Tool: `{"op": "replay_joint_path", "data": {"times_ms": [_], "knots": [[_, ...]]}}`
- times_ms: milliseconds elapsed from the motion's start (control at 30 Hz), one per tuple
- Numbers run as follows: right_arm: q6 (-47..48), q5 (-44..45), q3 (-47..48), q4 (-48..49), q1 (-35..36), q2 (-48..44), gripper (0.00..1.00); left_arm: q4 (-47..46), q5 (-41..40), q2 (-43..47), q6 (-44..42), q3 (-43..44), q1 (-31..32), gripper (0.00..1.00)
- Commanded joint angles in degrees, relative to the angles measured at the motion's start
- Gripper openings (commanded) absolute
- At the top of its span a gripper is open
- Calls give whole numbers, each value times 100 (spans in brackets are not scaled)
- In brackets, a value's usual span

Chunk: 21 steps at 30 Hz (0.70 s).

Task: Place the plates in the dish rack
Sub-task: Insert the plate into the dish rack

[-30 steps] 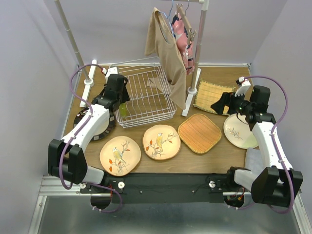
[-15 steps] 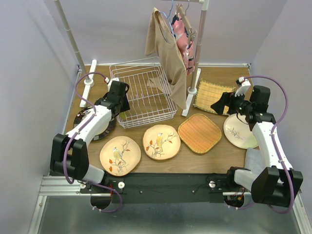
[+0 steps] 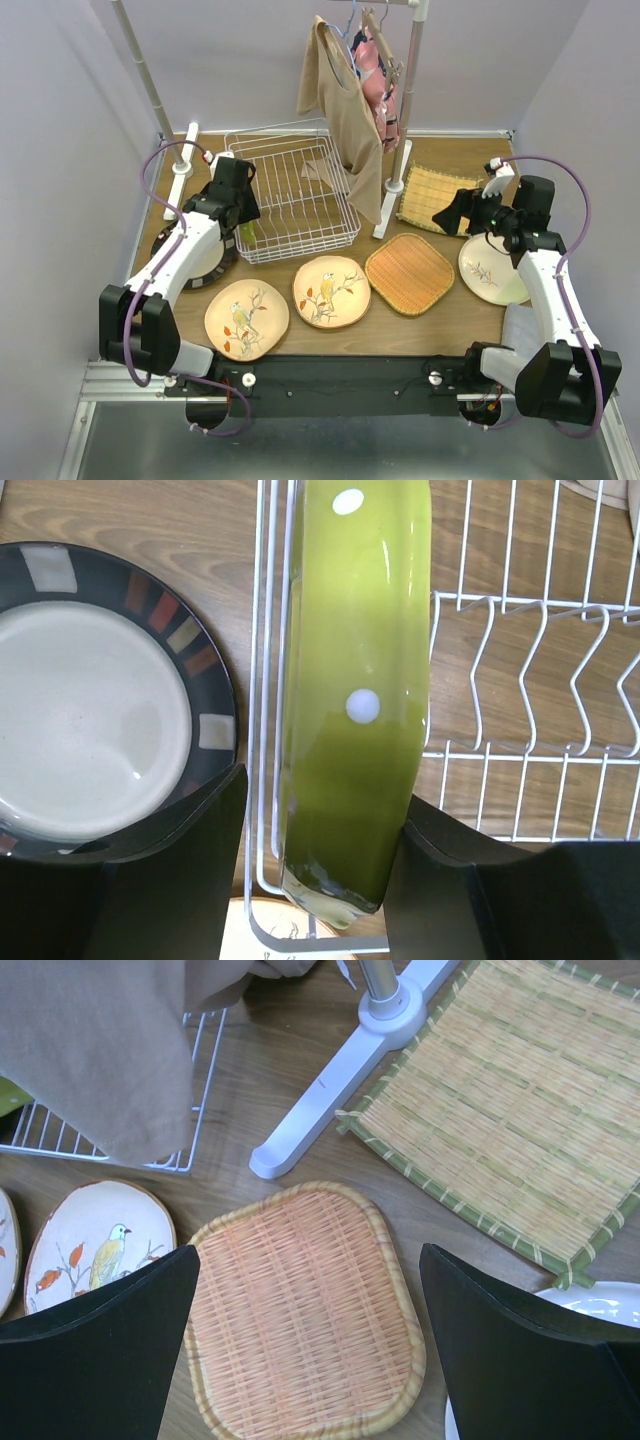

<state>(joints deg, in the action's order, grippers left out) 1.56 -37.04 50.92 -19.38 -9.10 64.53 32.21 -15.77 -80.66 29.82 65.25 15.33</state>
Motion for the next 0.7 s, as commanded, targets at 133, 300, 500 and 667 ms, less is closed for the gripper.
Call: {"op": "replay_joint_path", "data": {"times_ms": [133,300,500,667], "knots": [[107,-216,-126,92,-39,-107,100,23,337,499,-301,540,-65,61],[143,-330,-134,83,-39,-108,100,5,698,569,-363,690,-65,61],[195,-435,-143,92,-39,-125,100,119,698,622,-398,769,-65,61],[380,-682,-205,83,-48,-204,100,286,505,868,-583,1121,-65,61]]}}
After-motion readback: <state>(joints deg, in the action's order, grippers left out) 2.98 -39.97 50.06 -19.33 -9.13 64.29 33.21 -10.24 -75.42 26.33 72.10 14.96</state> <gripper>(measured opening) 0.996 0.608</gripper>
